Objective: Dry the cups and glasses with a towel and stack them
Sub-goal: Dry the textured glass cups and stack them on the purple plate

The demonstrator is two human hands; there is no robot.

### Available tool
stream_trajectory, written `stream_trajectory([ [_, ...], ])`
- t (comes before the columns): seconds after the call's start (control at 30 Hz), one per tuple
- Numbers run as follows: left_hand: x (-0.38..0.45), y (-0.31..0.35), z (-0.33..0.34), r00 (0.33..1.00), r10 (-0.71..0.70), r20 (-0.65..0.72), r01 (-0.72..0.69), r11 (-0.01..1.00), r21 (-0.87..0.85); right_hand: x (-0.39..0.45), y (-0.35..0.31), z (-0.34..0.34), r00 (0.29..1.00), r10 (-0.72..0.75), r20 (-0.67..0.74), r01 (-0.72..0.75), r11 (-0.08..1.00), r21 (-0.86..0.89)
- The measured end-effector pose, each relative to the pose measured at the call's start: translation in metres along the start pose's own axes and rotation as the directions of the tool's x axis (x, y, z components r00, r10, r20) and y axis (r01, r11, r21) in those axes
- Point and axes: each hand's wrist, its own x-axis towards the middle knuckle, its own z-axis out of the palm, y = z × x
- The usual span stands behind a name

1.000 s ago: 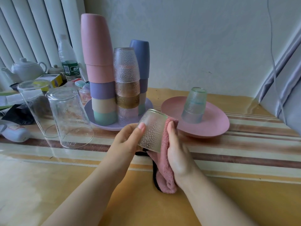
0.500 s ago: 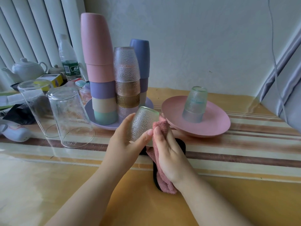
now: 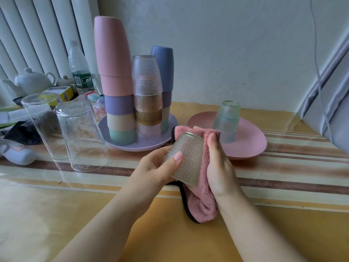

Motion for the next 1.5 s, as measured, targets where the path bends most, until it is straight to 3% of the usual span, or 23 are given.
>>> stream_trajectory([
  [0.17, 0.006, -0.005, 0.003, 0.98, 0.024, -0.198, -0.058, 0.984, -0.166, -0.014, 0.001, 0.016, 0.983, 0.128, 0.129, -0.123, 0.991, -0.051],
  [0.27, 0.006, -0.006, -0.001, 0.98, 0.05, -0.194, -0.06, 0.997, -0.044, -0.013, -0.001, 0.016, 0.985, 0.132, 0.108, -0.122, 0.988, -0.092],
  [0.47, 0.007, -0.003, -0.016, 0.994, 0.022, -0.104, -0.003, 0.983, 0.181, -0.008, 0.003, 0.009, 1.0, -0.006, 0.029, 0.01, 0.988, -0.156],
  [0.6, 0.005, 0.0, -0.016, 0.979, 0.04, -0.2, 0.015, 0.964, 0.266, 0.002, 0.008, 0.001, 0.998, -0.034, 0.052, 0.044, 0.979, -0.201],
  [0.8, 0.002, 0.001, -0.017, 0.871, 0.152, -0.468, 0.022, 0.938, 0.346, 0.008, 0.021, -0.012, 0.997, -0.07, 0.046, 0.082, 0.92, -0.383],
  [0.93, 0.004, -0.002, -0.024, 0.798, 0.197, -0.57, 0.117, 0.877, 0.467, 0.01, 0.02, -0.019, 0.996, -0.077, 0.048, 0.09, 0.88, -0.466],
  [1.23, 0.013, 0.006, -0.025, 0.827, 0.074, -0.558, 0.337, 0.728, 0.597, 0.019, 0.014, -0.05, 0.997, -0.074, 0.02, 0.073, 0.835, -0.546],
  [1.5, 0.017, 0.003, -0.015, 0.888, 0.049, -0.458, 0.34, 0.599, 0.724, 0.024, 0.017, -0.061, 0.997, -0.071, 0.017, 0.068, 0.825, -0.561],
])
